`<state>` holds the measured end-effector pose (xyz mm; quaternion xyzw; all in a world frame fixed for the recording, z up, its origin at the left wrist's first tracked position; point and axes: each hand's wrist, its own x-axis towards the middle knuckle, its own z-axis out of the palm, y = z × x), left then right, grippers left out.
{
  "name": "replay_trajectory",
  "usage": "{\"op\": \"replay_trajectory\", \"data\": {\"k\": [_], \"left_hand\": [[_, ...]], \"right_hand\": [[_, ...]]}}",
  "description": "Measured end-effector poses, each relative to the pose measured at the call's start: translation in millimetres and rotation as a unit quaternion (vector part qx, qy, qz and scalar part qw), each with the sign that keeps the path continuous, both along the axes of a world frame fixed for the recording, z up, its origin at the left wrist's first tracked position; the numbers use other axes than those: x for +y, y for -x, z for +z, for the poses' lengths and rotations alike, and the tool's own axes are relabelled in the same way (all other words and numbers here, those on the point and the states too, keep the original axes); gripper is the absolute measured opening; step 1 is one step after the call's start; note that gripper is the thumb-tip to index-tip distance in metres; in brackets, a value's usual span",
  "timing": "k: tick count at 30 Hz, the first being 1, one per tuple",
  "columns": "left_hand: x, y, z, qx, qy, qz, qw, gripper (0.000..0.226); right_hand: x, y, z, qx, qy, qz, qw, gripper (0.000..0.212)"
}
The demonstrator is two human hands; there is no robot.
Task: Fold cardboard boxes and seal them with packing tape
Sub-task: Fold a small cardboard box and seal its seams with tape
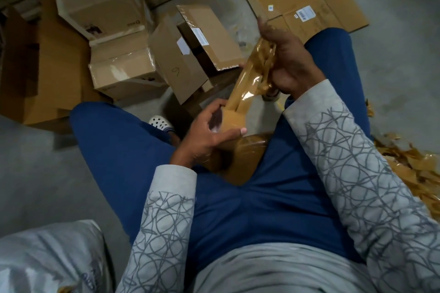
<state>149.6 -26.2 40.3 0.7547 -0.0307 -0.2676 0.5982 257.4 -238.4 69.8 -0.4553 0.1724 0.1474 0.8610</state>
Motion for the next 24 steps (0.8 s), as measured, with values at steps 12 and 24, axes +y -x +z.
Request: {"op": "replay_trajectory", "data": {"k": [12, 24], "left_hand": [[46.1, -45.8, 14.9, -0.124, -0.206, -0.064, 0.969, 0.056], [65.0, -67.8, 3.5, -0.001, -0.141, -0.092, 0.986, 0.062]], "right_hand": [[13.9, 9.6, -11.4, -0.338, 0.413, 0.225, 0.815, 0.134], [33.7, 1.8, -17.1, -0.352, 0.588, 0.425, 0.592, 0.028]]}}
